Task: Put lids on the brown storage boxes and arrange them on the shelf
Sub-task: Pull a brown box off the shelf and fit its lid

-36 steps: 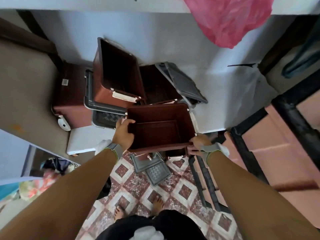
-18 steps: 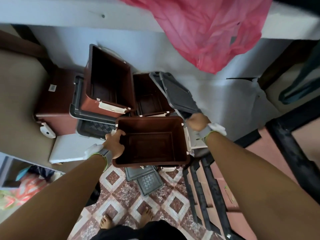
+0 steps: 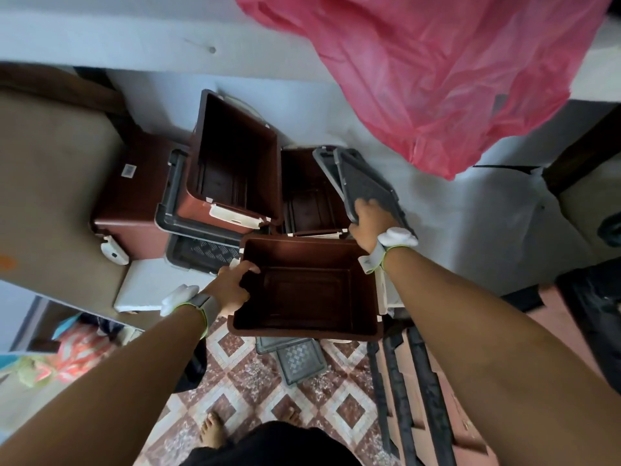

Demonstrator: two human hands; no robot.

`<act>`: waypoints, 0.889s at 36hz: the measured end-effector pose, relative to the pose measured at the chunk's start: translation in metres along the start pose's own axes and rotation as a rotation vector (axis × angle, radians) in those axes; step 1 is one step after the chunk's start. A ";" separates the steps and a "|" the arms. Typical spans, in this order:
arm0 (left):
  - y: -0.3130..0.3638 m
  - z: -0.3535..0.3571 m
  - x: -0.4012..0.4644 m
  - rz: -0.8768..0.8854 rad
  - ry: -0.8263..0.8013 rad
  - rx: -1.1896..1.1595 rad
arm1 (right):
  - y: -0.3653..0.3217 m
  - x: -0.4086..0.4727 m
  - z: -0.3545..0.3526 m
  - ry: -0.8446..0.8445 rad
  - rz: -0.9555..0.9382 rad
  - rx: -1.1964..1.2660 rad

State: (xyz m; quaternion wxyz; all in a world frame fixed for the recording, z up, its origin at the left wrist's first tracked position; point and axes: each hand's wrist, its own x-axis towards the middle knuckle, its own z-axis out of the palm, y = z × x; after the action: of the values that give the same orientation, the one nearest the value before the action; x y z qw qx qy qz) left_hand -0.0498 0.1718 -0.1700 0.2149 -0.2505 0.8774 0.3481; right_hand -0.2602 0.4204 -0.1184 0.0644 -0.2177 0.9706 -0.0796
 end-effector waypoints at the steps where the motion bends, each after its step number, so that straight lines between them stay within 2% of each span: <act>1: -0.001 -0.001 0.000 0.013 -0.004 -0.026 | 0.002 -0.001 -0.002 0.015 -0.032 -0.030; 9: -0.001 0.002 -0.009 0.059 0.003 -0.222 | -0.003 -0.021 -0.027 0.254 -0.201 -0.198; 13: 0.001 0.005 -0.022 0.011 -0.004 -0.442 | -0.021 -0.042 -0.033 0.336 -0.272 -0.197; 19: 0.012 0.001 -0.030 -0.116 -0.019 -0.574 | -0.070 -0.083 -0.026 0.317 -0.429 -0.205; 23: 0.016 -0.007 -0.032 -0.237 -0.097 -0.640 | -0.102 -0.106 -0.016 0.303 -0.490 -0.199; 28: 0.010 -0.008 -0.030 -0.234 -0.070 -0.719 | -0.134 -0.136 0.000 0.279 -0.571 -0.187; 32: 0.009 -0.007 -0.030 -0.231 -0.080 -0.779 | -0.147 -0.157 0.020 0.349 -0.607 -0.195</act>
State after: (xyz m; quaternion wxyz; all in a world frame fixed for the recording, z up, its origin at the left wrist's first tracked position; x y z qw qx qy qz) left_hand -0.0328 0.1808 -0.1443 0.1758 -0.3964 0.6368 0.6375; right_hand -0.0553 0.3545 -0.0966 -0.1498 -0.4844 0.8611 -0.0382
